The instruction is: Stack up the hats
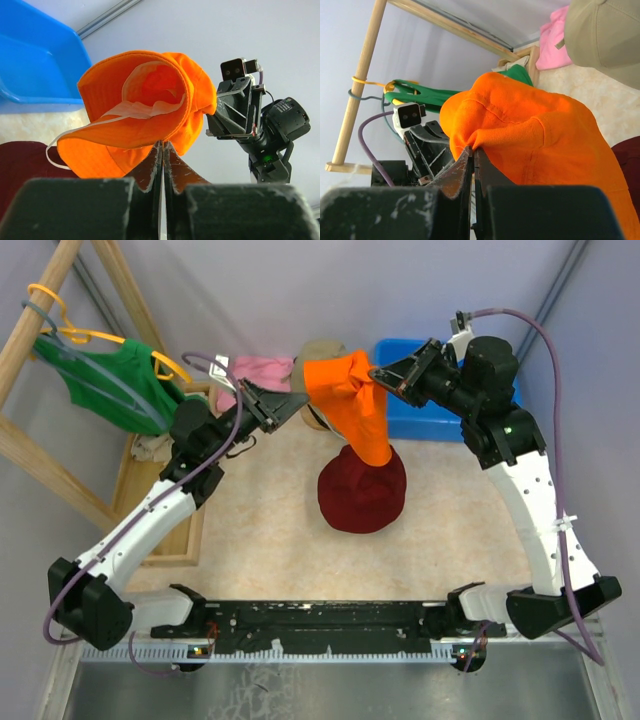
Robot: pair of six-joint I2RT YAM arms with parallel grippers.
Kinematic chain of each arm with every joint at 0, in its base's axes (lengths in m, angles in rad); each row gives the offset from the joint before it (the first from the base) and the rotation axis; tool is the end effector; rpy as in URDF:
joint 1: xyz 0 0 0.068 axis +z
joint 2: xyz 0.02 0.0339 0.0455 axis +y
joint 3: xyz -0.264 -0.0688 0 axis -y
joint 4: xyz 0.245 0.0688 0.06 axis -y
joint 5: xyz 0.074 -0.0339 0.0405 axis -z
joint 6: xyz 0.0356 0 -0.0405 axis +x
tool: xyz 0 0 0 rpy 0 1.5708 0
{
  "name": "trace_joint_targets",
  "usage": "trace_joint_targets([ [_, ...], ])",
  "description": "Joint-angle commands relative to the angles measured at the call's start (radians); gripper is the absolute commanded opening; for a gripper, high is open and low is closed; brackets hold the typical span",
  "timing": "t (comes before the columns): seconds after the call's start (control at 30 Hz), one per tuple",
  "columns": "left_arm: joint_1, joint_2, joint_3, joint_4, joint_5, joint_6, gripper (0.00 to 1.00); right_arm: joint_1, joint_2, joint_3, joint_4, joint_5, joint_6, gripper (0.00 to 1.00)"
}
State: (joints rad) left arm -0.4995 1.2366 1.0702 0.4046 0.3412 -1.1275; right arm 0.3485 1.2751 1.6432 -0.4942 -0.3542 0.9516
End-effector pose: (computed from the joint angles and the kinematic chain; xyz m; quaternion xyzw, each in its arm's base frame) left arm 0.2484 -0.1491 0.4069 -0.0612 0.6205 -0.6351 0.4559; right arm 0.2370 0.0992 0.4967 0.1081 0.7398 0.4991 0.4381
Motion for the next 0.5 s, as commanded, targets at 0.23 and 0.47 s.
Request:
trace_joint_targets([
  [0.23,-0.044,-0.035,0.071,0.053,0.094,-0.151,0.07,-0.002,-0.031,0.010,-0.005,0.011,-0.061,0.00],
  [0.47,-0.063,-0.083,0.078,-0.062,0.098,-0.040,0.18,-0.003,-0.035,0.013,0.015,0.006,-0.048,0.00],
])
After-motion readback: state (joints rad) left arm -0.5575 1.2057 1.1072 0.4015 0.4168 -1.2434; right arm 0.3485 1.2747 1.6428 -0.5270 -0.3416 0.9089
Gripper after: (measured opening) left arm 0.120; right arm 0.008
